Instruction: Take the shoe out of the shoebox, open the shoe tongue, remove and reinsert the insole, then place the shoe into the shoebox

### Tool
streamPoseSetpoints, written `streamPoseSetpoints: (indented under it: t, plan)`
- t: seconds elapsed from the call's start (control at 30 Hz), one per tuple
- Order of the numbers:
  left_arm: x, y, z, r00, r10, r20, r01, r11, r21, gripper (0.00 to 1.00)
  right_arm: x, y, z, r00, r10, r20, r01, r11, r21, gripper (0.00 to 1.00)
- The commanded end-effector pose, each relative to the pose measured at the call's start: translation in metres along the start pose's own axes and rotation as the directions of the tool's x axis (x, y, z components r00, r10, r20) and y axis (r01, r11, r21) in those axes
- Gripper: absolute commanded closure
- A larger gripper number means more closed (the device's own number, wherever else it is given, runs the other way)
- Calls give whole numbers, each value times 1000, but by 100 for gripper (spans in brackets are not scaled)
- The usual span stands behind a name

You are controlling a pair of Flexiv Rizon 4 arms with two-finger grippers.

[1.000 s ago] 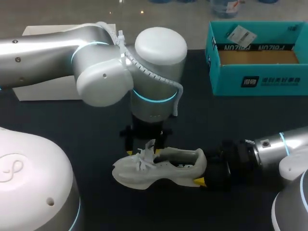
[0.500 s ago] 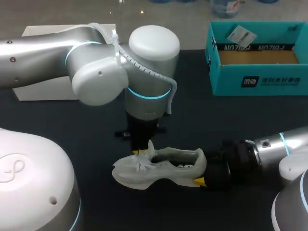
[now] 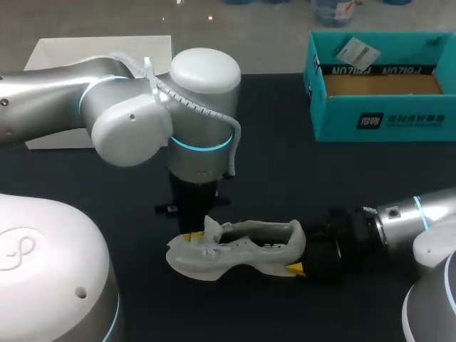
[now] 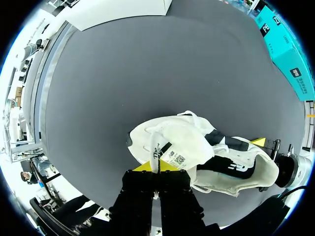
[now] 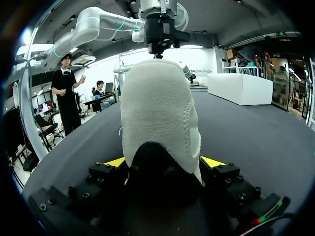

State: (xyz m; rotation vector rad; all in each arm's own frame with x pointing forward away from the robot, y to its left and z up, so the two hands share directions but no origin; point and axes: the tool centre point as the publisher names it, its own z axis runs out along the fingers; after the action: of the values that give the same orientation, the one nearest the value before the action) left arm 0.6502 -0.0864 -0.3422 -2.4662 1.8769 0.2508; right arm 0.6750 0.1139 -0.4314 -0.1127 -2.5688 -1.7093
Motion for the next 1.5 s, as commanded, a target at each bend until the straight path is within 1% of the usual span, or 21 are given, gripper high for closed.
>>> streamPoseSetpoints:
  t: [0.03, 0.23, 0.27, 0.3, 0.33, 0.37, 0.4, 0.57, 0.67, 0.8, 0.9, 0.97, 1.03, 1.1, 1.13, 1.17, 1.2, 1.23, 1.27, 1.3, 1.5]
  plan:
    - [-3, -4, 11, 1000, -4, -6, 4, 1000, -19, 100, 2, -2, 1, 1000, 1, 2, -1, 1000, 5, 100]
    - [-4, -5, 14, 1000, -8, -2, 8, 999, -32, 100, 2, -2, 1, 1000, 1, 2, -1, 1000, 5, 100]
    - [-4, -5, 14, 1000, -7, -2, 7, 999, -32, 99, 2, -2, 1, 1000, 1, 2, -1, 1000, 5, 100]
    - [-4, -4, 13, 1000, -4, -6, 4, 999, -32, 92, 2, -2, 1, 1000, 1, 2, -1, 1000, 5, 100]
    - [-4, -3, 10, 1000, -2, -10, 2, 1000, -30, 76, 2, -2, 1, 1000, 1, 2, -1, 1000, 5, 100]
    - [-4, -3, 8, 1000, -2, -13, 2, 1000, -28, 42, 2, -2, 1, 1000, 1, 2, -1, 1000, 5, 100]
    - [-4, -2, 7, 1000, -1, -15, 1, 1000, -26, 0, 2, -2, 1, 1000, 1, 2, -1, 1000, 5, 100]
    - [-1, -2, -3, 999, 29, -30, -29, 999, -22, 0, 2, -2, 1, 1000, 1, 2, -1, 1000, 5, 100]
    - [1, -1, -15, 996, 78, -31, -78, 997, -8, 0, 2, -2, 1, 1000, 1, 2, -1, 1000, 5, 100]
    - [5, 1, -32, 983, 181, -16, -181, 984, 4, 0, 2, -2, 1, 1000, 1, 2, -1, 1000, 5, 100]
    - [8, 2, -48, 959, 282, -9, -281, 959, 14, 0, 2, -2, 1, 1000, 1, 2, -1, 1000, 5, 100]
    - [9, 5, -57, 937, 348, -3, -348, 937, 40, 0, 2, -2, 1, 1000, 1, 2, -1, 1000, 5, 100]
    - [9, 11, -69, 887, 462, -7, -460, 885, 75, 0, 2, -2, 1, 1000, 1, 2, -1, 1000, 5, 100]
    - [9, 19, -80, 793, 610, -2, -606, 787, 115, 0, 2, -2, 1, 1000, 1, 2, -1, 1000, 5, 100]
    - [9, 22, -83, 753, 658, 2, -653, 747, 125, 0, 2, -2, 1, 1000, 1, 2, -1, 1000, 5, 100]
    - [8, 29, -88, 648, 761, 21, -755, 639, 145, 0, 2, -2, 1, 1000, 1, 2, -1, 1000, 5, 100]
    - [7, 33, -92, 571, 820, 41, -815, 559, 154, 0, 2, -2, 1, 1000, 1, 2, -1, 1000, 5, 100]
    - [4, 39, -95, 442, 895, 61, -891, 430, 147, 0, 2, -2, 1, 1000, 1, 2, -1, 1000, 5, 100]
    - [2, 45, -97, 340, 936, 87, -933, 324, 154, 0, 2, -2, 1, 1000, 1, 2, -1, 1000, 5, 100]
    - [0, 47, -98, 277, 957, 90, -954, 262, 148, 0, 2, -2, 1, 1000, 1, 2, -1, 1000, 5, 100]
    - [0, 47, -98, 277, 957, 90, -954, 262, 148, 0, 2, -2, 1, 1000, 1, 2, -1, 1000, 5, 100]
